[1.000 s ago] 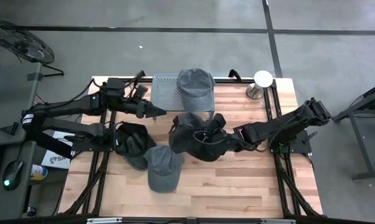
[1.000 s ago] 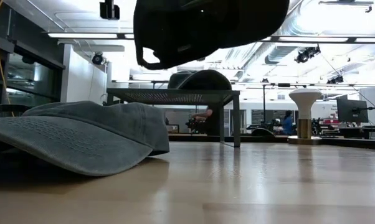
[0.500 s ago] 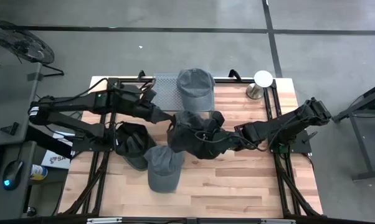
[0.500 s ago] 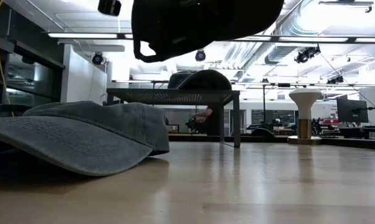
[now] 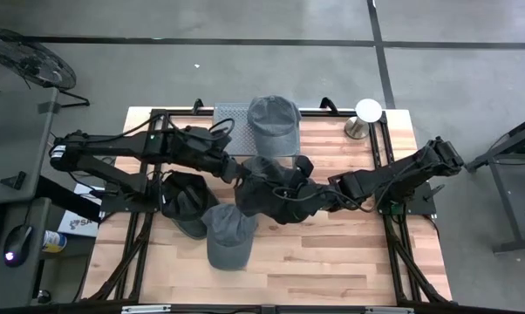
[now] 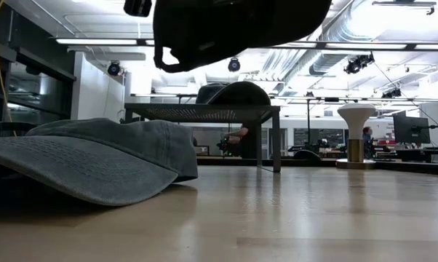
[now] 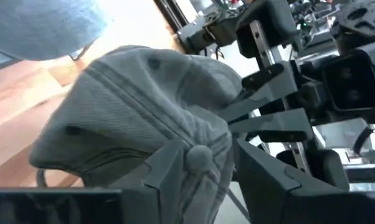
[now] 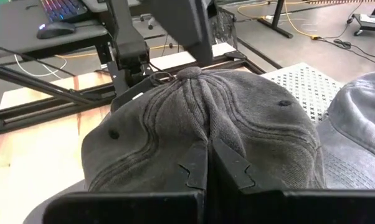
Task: Pick & Place hat
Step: Put the right black cap on the shelf
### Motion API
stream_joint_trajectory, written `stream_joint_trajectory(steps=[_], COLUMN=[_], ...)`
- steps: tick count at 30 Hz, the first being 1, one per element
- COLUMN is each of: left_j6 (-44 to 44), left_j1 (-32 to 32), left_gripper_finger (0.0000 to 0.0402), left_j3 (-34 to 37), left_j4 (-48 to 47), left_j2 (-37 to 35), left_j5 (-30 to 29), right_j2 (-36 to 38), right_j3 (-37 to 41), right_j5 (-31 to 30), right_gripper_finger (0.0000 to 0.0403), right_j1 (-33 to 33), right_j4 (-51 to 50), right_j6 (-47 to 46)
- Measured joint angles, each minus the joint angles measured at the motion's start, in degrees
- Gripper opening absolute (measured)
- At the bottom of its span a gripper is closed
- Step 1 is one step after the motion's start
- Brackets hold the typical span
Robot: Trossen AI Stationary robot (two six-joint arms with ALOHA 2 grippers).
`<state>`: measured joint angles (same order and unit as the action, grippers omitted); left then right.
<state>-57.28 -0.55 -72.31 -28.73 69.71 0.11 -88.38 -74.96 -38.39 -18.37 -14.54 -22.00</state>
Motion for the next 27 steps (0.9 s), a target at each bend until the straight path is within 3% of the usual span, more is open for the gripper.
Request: stream_joint_trajectory(steps=[8,14,27], left_j6=[-3.0,-5.6,-6.0], left_j1=[0.1,0.1,0.1], left_gripper_finger=[0.0209,0.0211,0.0211], left_j3=[-0.1,0.0,0.0], left_j4=[-2.2,-5.3,0.4], left_j2=[-0.2,1.0,4.4], left_j5=[-0.6,0.4,0.7], right_j2=[0.0,0.0,0.0], right_j3=[0.0,0.0,0.0], right_j5=[-0.5,0.0,1.7], right_gripper_finger=[0.0,0.0,0.0], right_j1=[0.0,0.8,1.9], right_j4=[-3.2,-3.0,-2.9], right_j6=[-0.9,0.0,2.8])
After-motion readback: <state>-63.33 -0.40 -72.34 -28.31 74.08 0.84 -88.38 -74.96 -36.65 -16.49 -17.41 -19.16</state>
